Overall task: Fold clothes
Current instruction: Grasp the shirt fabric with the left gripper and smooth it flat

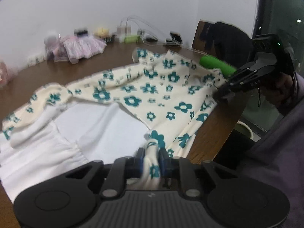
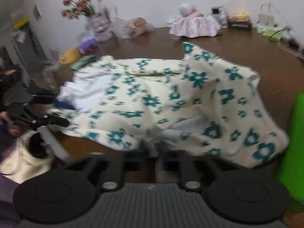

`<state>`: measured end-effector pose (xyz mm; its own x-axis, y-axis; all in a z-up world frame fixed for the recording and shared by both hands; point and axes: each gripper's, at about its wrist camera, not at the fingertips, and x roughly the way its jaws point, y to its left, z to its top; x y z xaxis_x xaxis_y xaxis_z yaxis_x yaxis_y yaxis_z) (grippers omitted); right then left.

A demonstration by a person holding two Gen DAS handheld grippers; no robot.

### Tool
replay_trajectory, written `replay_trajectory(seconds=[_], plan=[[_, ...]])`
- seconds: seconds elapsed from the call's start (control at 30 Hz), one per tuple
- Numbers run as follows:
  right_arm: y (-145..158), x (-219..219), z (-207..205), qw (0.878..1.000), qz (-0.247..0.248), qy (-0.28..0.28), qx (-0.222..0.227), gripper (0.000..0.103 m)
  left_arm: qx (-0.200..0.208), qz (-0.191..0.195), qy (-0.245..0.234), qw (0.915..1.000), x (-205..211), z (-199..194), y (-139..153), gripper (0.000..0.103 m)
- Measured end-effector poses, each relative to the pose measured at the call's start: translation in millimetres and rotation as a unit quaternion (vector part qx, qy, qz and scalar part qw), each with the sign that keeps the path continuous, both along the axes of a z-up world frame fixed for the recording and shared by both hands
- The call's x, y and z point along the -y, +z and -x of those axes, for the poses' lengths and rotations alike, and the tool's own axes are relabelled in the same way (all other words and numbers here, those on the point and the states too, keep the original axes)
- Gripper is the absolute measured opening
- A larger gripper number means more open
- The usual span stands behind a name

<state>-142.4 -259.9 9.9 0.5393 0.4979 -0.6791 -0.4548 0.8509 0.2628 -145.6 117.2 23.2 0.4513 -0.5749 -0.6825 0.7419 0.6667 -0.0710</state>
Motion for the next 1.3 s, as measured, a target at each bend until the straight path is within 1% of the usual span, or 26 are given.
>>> replay_trajectory(seconds=[0.03, 0.07, 0.1, 0.13, 0.17, 0.2, 0.23, 0.27, 0.3, 0.37, 0.43, 0.47, 0.53, 0.63, 0.7, 0.77, 0.87, 0.93, 1.0, 1.03, 1.07, 1.13, 1.23, 1.27, 1.3], plan=[[1, -1, 2, 1.0, 0.008, 0.011, -0.006, 0.005, -0.009, 0.006, 0.002, 0.9999, -5, -1, 0, 0.019], [3, -1, 6, 0.999, 0.02, 0.022, -0.011, 0.005, -0.004, 0.004, 0.007, 1.0, -6, -6, 4, 0.021], [6, -2, 8, 0.999, 0.03, 0.027, -0.012, 0.006, 0.004, 0.0, 0.014, 0.9999, -6, -11, 8, 0.025], [9, -3, 10, 0.999, 0.04, 0.032, -0.013, 0.009, 0.012, -0.003, 0.02, 0.9997, -5, -16, 13, 0.034], [14, -3, 11, 0.999, 0.042, 0.032, -0.006, 0.01, 0.02, -0.007, 0.026, 0.9994, -5, -21, 17, 0.04], [21, -2, 10, 0.999, 0.036, 0.028, 0.009, 0.016, 0.028, -0.01, 0.032, 0.999, -5, -26, 22, 0.051], [28, -1, 9, 0.999, 0.029, 0.022, 0.024, 0.022, 0.036, -0.014, 0.038, 0.9985, -5, -31, 26, 0.058], [34, -1, 6, 0.999, 0.025, 0.012, 0.038, 0.034, 0.044, -0.017, 0.044, 0.9979, -5, -36, 30, 0.059], [39, -1, 2, 0.998, 0.022, 0.0, 0.052, 0.038, 0.052, -0.021, 0.05, 0.9972, -5, -41, 35, 0.059], [44, -4, -13, 0.997, 0.016, -0.038, 0.073, 0.038, 0.062, -0.025, 0.066, 0.9956, -2, -55, 42, 0.061], [44, -15, -38, 0.994, 0.005, -0.069, 0.08, 0.038, 0.045, -0.027, 0.083, 0.9951, 5, -78, 39, 0.062], [42, -23, -51, 0.995, 0.004, -0.069, 0.075, 0.038, 0.034, -0.034, 0.093, 0.9945, 8, -90, 35, 0.062], [38, -41, -79, 0.996, 0.004, -0.063, 0.063, 0.038, 0.013, -0.067, 0.115, 0.991, 17, -112, 29, 0.061], [35, -58, -107, 0.997, 0.023, -0.049, 0.055, 0.038, 0.01, -0.082, 0.135, 0.9874, 23, -132, 29, 0.061], [32, -62, -117, 0.997, 0.038, -0.049, 0.049, 0.038, 0.008, -0.073, 0.155, 0.9851, 24, -142, 26, 0.061], [28, -62, -127, 0.997, 0.038, -0.056, 0.04, 0.038, 0.01, -0.067, 0.172, 0.9827, 25, -151, 21, 0.061], [19, -56, -136, 0.997, 0.034, -0.072, 0.024, 0.037, 0.014, -0.068, 0.182, 0.9809, 26, -153, 12, 0.061], [17, -45, -138, 0.995, 0.033, -0.088, 0.025, 0.034, 0.016, -0.067, 0.185, 0.9803, 24, -154, 8, 0.061], [18, -27, -144, 0.989, 0.034, -0.138, 0.034, 0.031, 0.013, -0.061, 0.191, 0.9796, 21, -156, 8, 0.061], [20, -15, -149, 0.981, 0.042, -0.181, 0.047, 0.03, 0.012, -0.059, 0.194, 0.9791, 19, -157, 8, 0.061], [23, -3, -154, 0.971, 0.051, -0.226, 0.06, 0.03, 0.013, -0.058, 0.196, 0.9787, 18, -159, 7, 0.061], [29, 17, -161, 0.939, 0.074, -0.321, 0.098, 0.031, 0.015, -0.059, 0.199, 0.978, 17, -158, 6, 0.061], [43, 34, -154, 0.915, 0.072, -0.376, 0.131, 0.031, 0.02, -0.059, 0.196, 0.9786, 15, -154, 9, 0.061], [49, 32, -147, 0.918, 0.062, -0.365, 0.141, 0.031, 0.023, -0.059, 0.194, 0.979, 15, -152, 11, 0.061], [55, 27, -137, 0.929, 0.05, -0.334, 0.152, 0.031, 0.026, -0.059, 0.192, 0.9793, 14, -153, 12, 0.061]])
